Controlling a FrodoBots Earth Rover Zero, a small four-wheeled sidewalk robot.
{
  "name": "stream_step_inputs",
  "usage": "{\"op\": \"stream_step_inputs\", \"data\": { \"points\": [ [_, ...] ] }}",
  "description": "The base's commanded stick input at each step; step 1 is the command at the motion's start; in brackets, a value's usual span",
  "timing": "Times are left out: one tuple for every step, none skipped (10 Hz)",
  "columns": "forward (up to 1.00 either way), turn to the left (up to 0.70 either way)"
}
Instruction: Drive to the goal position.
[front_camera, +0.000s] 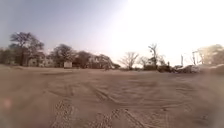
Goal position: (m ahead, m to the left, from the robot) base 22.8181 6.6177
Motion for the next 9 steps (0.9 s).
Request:
{"op": "stream_step_inputs", "data": {
  "points": [
    [0.70, 0.00],
    [0.70, 0.00],
    [0.70, 0.00],
    [0.70, 0.00],
    [0.70, 0.00],
    [0.70, 0.00],
    [0.70, 0.00],
    [0.70, 0.00],
    [0.70, 0.00]
  ]
}}
